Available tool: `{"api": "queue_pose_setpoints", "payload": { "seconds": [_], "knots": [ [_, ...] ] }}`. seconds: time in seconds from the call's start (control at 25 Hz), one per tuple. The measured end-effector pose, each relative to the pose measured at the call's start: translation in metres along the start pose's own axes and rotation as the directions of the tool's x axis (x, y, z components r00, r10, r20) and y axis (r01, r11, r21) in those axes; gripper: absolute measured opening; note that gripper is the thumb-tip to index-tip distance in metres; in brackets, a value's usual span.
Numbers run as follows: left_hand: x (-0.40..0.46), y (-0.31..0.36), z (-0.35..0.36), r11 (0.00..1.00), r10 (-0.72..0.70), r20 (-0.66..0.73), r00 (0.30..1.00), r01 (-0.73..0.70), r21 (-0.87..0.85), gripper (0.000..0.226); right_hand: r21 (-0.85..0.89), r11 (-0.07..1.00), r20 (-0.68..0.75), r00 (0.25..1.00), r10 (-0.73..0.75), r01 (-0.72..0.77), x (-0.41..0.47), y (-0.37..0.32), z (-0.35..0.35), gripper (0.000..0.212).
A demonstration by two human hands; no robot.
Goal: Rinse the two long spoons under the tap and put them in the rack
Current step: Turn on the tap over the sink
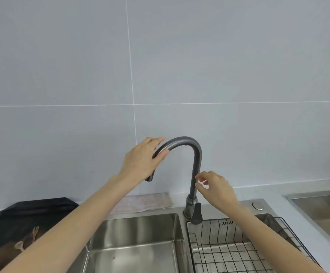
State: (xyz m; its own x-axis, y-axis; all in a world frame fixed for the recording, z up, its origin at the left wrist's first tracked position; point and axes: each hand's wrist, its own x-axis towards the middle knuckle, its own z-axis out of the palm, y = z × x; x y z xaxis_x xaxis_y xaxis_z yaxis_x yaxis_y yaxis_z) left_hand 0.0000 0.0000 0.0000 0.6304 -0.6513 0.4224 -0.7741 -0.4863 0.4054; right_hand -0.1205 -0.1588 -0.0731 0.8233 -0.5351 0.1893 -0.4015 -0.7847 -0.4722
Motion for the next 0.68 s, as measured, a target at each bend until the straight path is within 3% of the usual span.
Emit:
{"api": "queue_pose_setpoints", "payload": {
  "seconds": [0.24,0.44,0.68],
  "knots": [
    [0.009,-0.005,0.024,0.995,-0.054,-0.011,0.998,0.053,-0.085,0.032,0.01,0.991,0.206,0.97,0.127,-0.132,0.009,0.029,0.047,0.027],
    [0.009,-0.012,0.028,0.969,-0.056,-0.01,0.998,0.052,-0.24,0.03,-0.007,0.988,0.193,0.97,0.151,-0.152,0.01,0.046,0.071,0.022],
    [0.005,-0.013,0.029,0.964,-0.038,0.006,0.999,0.038,-0.262,0.031,0.018,0.989,0.138,0.98,0.142,-0.145,0.005,0.047,0.073,0.02]
  ]
}}
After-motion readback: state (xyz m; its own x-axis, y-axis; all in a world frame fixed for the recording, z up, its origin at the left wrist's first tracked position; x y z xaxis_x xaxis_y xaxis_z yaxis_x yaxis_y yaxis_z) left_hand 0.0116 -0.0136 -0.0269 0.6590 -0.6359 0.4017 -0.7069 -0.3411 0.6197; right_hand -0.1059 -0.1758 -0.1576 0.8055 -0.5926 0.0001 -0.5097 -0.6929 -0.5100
